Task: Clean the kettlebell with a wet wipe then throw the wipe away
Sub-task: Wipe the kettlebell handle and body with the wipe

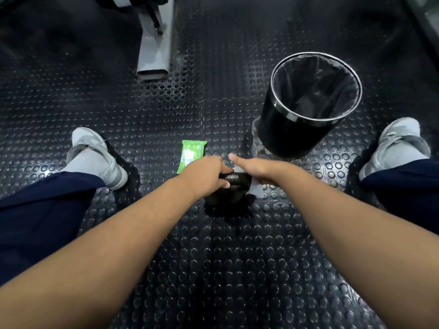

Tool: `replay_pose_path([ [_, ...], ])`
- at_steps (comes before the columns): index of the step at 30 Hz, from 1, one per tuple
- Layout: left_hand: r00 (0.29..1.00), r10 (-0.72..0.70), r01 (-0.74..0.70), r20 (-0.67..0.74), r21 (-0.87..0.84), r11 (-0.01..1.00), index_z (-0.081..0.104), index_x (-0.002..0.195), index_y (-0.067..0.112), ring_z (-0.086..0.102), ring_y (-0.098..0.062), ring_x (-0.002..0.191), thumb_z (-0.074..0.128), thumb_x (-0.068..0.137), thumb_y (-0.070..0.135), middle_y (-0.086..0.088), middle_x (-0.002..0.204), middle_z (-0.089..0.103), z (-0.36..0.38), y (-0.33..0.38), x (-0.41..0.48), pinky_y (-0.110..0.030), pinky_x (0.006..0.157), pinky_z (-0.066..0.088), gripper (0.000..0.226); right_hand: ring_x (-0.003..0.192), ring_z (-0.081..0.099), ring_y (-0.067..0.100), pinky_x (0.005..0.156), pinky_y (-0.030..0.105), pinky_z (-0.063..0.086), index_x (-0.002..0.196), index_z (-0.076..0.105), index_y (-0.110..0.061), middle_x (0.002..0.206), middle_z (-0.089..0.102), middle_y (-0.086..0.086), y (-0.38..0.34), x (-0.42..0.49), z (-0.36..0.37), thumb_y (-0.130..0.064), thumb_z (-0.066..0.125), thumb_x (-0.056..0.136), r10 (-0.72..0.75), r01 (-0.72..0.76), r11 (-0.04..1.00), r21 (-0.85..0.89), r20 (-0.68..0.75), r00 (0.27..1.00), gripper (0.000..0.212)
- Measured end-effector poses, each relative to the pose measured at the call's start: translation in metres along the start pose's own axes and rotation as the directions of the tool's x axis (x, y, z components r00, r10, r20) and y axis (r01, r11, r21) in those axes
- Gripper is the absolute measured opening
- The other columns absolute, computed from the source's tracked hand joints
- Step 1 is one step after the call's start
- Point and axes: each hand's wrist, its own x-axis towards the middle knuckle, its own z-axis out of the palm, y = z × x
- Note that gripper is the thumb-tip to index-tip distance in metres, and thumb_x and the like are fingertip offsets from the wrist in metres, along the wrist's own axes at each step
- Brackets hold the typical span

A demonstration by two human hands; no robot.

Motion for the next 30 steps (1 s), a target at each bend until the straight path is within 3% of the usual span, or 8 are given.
replay_pose_path([
  [2, 1.000, 0.005, -0.005, -0.006, -0.001, 1.000, 0.062, 0.141, 0.038, 0.060, -0.024, 0.116, 0.070, 0.096, 0.043, -0.002, 0.125, 0.059, 0.002, 0.000, 0.000, -0.041, 0.097, 0.052, 0.046, 0.145, 0.046, 0.031, 0.123, 0.048, 0.031, 0.151, 0.053, -0.018, 0.160, 0.047, 0.011, 0.003, 0.005, 0.005, -0.086, 0.029, 0.093, 0.007, -0.012, 0.996, -0.086, -0.052, 0.999, 0.093],
  [8, 1.000, 0.012, -0.011, -0.004, 0.010, 1.000, 0.059, 0.143, 0.038, 0.059, -0.026, 0.118, 0.069, 0.096, 0.044, -0.004, 0.128, 0.058, 0.003, -0.004, 0.001, -0.038, 0.098, 0.050, 0.048, 0.148, 0.042, 0.030, 0.122, 0.046, 0.029, 0.157, 0.045, -0.020, 0.162, 0.044, 0.009, 0.000, -0.006, -0.006, -0.087, 0.025, 0.091, -0.008, 0.007, 0.996, -0.086, -0.008, 1.000, 0.096],
  [12, 1.000, 0.007, -0.007, 0.010, 0.005, 1.000, 0.061, 0.143, 0.033, 0.058, -0.026, 0.116, 0.068, 0.097, 0.044, -0.004, 0.125, 0.057, 0.001, -0.001, 0.001, -0.039, 0.095, 0.050, 0.047, 0.143, 0.048, 0.036, 0.121, 0.050, 0.034, 0.144, 0.056, -0.021, 0.129, 0.062, 0.012, -0.016, -0.019, -0.017, -0.089, 0.021, 0.089, -0.015, 0.016, 0.978, -0.206, 0.006, 1.000, 0.094],
  [13, 1.000, 0.008, -0.008, 0.012, 0.004, 1.000, 0.063, 0.141, 0.032, 0.058, -0.027, 0.115, 0.068, 0.097, 0.043, -0.003, 0.123, 0.057, 0.000, 0.000, 0.001, -0.040, 0.094, 0.050, 0.046, 0.143, 0.048, 0.037, 0.122, 0.051, 0.033, 0.147, 0.055, -0.019, 0.130, 0.061, 0.012, -0.017, -0.019, -0.016, -0.089, 0.021, 0.089, -0.008, 0.009, 0.977, -0.213, 0.002, 1.000, 0.097],
  [16, 1.000, 0.012, -0.012, 0.010, 0.010, 1.000, 0.067, 0.134, 0.034, 0.059, -0.026, 0.113, 0.069, 0.096, 0.043, -0.002, 0.121, 0.057, -0.001, 0.003, 0.000, -0.041, 0.094, 0.052, 0.039, 0.153, 0.035, 0.032, 0.124, 0.050, 0.024, 0.160, 0.040, -0.017, 0.166, 0.037, 0.011, -0.011, -0.008, -0.005, -0.084, 0.020, 0.094, 0.001, -0.002, 0.974, -0.225, -0.008, 1.000, 0.096],
  [23, 1.000, -0.003, 0.003, 0.029, -0.011, 1.000, 0.062, 0.141, 0.039, 0.057, -0.024, 0.114, 0.069, 0.096, 0.044, -0.001, 0.120, 0.057, 0.000, -0.001, 0.000, -0.040, 0.096, 0.050, 0.046, 0.138, 0.053, 0.033, 0.118, 0.046, 0.038, 0.154, 0.049, -0.014, 0.152, 0.055, 0.014, -0.001, -0.009, -0.012, -0.089, 0.025, 0.089, 0.016, -0.013, 0.986, -0.166, 0.019, 1.000, 0.102],
  [27, 0.999, 0.026, -0.026, 0.034, 0.008, 1.000, 0.069, 0.131, 0.033, 0.059, -0.025, 0.112, 0.070, 0.095, 0.041, -0.001, 0.119, 0.059, -0.001, 0.003, 0.001, -0.041, 0.094, 0.052, 0.037, 0.131, 0.060, 0.032, 0.101, 0.039, 0.045, 0.150, 0.052, -0.013, 0.143, 0.062, 0.013, -0.017, -0.019, -0.019, -0.090, 0.024, 0.088, 0.040, -0.027, 0.955, -0.294, 0.038, 0.998, 0.103],
  [30, 0.999, 0.031, -0.031, 0.029, -0.002, 1.000, 0.072, 0.124, 0.033, 0.061, -0.023, 0.116, 0.073, 0.093, 0.039, 0.004, 0.130, 0.062, 0.000, 0.006, 0.004, -0.040, 0.096, 0.053, 0.032, 0.147, 0.044, 0.033, 0.116, 0.048, 0.035, 0.156, 0.046, -0.013, 0.160, 0.046, 0.013, -0.016, -0.014, -0.006, -0.084, 0.020, 0.094, 0.035, -0.029, 0.956, -0.292, 0.016, 0.999, 0.097],
])
